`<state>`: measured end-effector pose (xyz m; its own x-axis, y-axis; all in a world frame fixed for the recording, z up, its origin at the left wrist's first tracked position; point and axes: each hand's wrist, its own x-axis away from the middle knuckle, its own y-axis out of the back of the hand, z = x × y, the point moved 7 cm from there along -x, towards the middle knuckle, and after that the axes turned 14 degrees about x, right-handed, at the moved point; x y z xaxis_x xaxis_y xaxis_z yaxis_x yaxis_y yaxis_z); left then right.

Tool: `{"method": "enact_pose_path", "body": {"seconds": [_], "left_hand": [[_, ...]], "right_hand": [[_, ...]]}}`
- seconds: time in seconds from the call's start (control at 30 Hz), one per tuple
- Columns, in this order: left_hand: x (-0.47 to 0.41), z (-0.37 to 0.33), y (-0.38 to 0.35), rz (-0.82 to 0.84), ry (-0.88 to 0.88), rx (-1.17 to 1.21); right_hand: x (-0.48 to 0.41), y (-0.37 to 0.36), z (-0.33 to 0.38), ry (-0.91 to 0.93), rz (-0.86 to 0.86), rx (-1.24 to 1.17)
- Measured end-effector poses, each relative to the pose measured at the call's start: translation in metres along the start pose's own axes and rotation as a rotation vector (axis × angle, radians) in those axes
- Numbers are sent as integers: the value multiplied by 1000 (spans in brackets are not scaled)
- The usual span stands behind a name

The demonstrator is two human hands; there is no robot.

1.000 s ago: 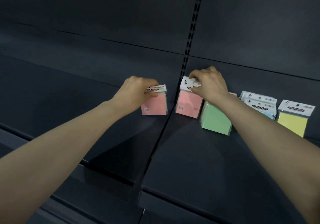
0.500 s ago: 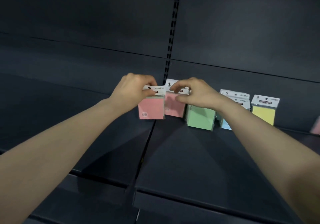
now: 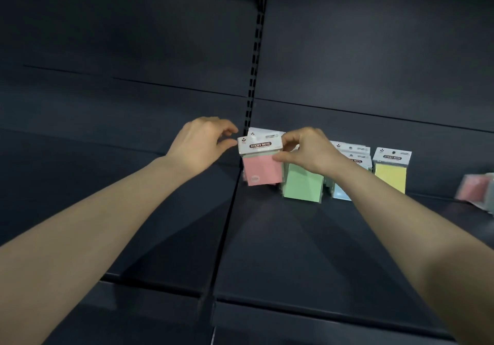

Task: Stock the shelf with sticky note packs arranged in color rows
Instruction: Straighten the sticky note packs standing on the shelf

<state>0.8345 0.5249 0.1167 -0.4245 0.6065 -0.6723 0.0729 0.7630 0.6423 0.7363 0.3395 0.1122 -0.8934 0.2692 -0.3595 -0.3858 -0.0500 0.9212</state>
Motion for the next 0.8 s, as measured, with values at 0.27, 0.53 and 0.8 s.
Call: {"method": "enact_pose_path", "body": {"seconds": [0.27,0.53,0.8], "left_hand": [[14,33,0,37,69,-115],[16,39,-1,71,78,-139],[17,38,-1,68,52,-162]], "right_hand": [[-9,-18,-3,-79,-135,143],[-26,-29,12,75,-214,632],[-31,-41,19,129,-265,809]]}}
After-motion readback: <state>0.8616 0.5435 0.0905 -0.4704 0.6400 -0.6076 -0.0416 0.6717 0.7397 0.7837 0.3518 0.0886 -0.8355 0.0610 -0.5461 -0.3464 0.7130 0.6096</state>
